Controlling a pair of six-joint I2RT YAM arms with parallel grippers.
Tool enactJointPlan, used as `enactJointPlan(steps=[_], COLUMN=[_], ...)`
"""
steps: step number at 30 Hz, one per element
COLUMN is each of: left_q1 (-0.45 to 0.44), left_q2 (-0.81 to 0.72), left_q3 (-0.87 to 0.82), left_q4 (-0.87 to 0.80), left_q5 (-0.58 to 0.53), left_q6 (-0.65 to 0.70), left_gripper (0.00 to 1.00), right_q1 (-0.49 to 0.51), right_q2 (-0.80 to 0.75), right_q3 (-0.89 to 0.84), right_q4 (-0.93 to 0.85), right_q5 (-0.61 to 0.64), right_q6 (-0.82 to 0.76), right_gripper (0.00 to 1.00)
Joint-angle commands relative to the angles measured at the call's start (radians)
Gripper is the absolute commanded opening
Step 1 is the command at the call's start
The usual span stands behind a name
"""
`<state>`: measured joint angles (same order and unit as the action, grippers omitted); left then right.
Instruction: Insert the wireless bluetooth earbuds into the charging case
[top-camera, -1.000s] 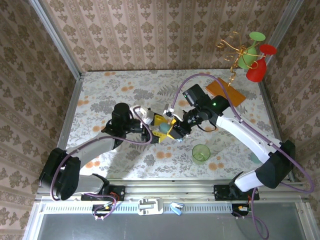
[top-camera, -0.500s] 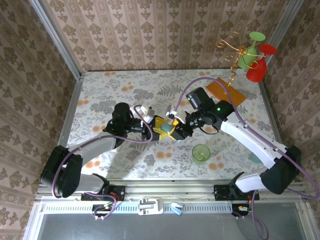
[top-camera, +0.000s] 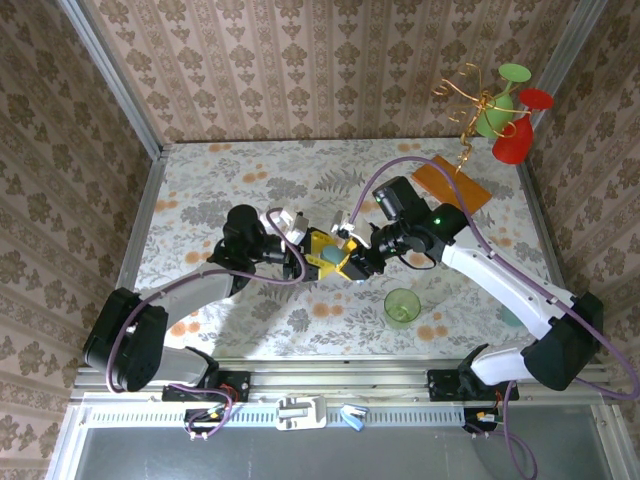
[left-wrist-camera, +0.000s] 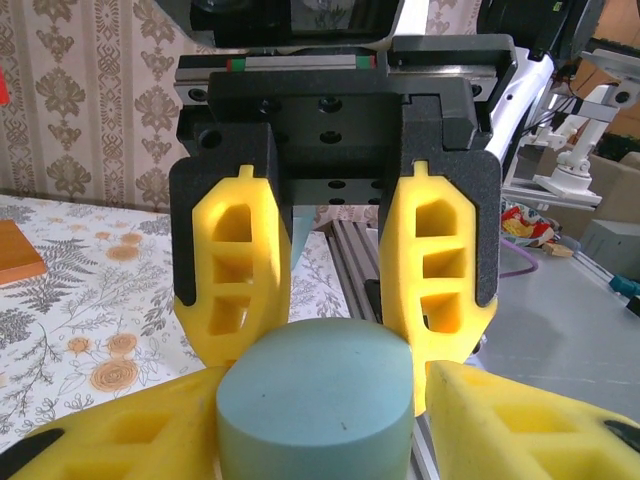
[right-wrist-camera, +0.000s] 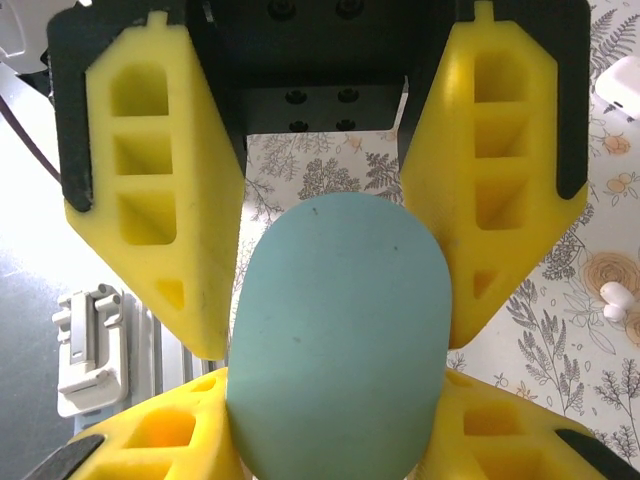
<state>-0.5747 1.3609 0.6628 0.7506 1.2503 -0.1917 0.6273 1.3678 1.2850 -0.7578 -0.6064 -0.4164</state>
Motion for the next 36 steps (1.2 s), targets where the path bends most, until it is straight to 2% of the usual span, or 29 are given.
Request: enactJointPlan(steps=[1, 3, 10, 22, 28, 32, 36], left_q1=[0.007, 0.01, 0.012, 0.012, 0.01, 0.009, 0.008], left_q2=[0.014, 0.013, 0.017, 0.026, 0.042, 0.055, 0.062], left_q3=[0.018, 0.015, 0.012, 0.015, 0.008, 0.004, 0.004], left_q4=[0.038, 0.041, 0.043, 0.053, 0.148, 0.191, 0.204], left_q5=[0.029, 0.028, 0.03, 0.038, 0.058, 0.065, 0.073], left_q6=[-0.015, -0.015, -0.015, -0.024, -0.088, -0.125, -0.137], left_gripper=[0.56, 0.58, 0.58, 0.42, 0.35, 0.44, 0.44], right_q1=[0.0, -0.001, -0.006, -0.006, -0.006, -0.006, -0.007], right_q2=[-0.032, -0.041, -0.061, -0.04, -0.03, -0.021, -0.012], right_q3=[-0.009, -0.014, -0.02, -0.018, -0.012, 0.0, 0.016], right_q4=[0.023, 0.03, 0.037, 0.042, 0.026, 0.009, -0.011], right_q5=[0.003, 0.006, 0.014, 0.005, 0.011, 0.011, 0.006], right_q6=[0.008, 0.012, 0.019, 0.022, 0.019, 0.014, 0.006], right_gripper=[0.2, 0.2, 0.19, 0.19, 0.2, 0.19, 0.19])
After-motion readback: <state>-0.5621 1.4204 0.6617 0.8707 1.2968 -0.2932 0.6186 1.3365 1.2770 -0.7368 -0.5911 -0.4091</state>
